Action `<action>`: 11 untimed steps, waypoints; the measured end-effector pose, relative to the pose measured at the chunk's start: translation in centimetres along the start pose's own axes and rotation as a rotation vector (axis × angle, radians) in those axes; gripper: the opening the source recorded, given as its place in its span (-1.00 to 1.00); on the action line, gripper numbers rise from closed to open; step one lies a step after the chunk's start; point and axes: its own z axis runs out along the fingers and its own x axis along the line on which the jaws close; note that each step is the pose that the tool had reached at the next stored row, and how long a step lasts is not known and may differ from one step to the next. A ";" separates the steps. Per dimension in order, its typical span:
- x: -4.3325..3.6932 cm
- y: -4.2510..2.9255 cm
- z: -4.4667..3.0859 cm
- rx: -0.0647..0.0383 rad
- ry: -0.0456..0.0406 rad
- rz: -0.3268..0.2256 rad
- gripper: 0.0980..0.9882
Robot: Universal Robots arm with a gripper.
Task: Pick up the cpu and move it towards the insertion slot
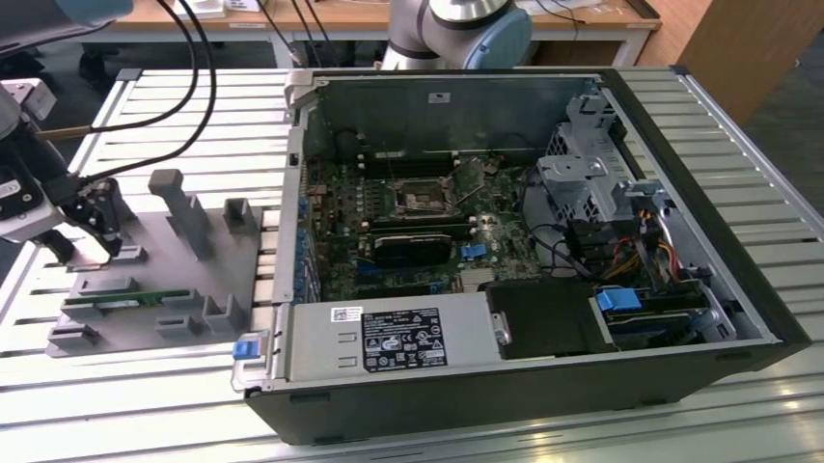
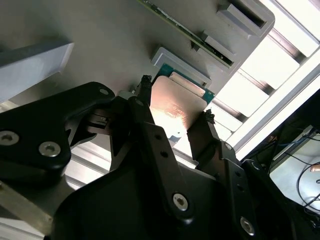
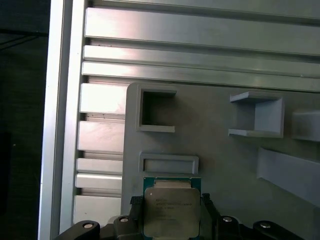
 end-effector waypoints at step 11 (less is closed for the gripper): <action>-0.01 0.00 -0.24 0.000 0.0000 0.000 0.00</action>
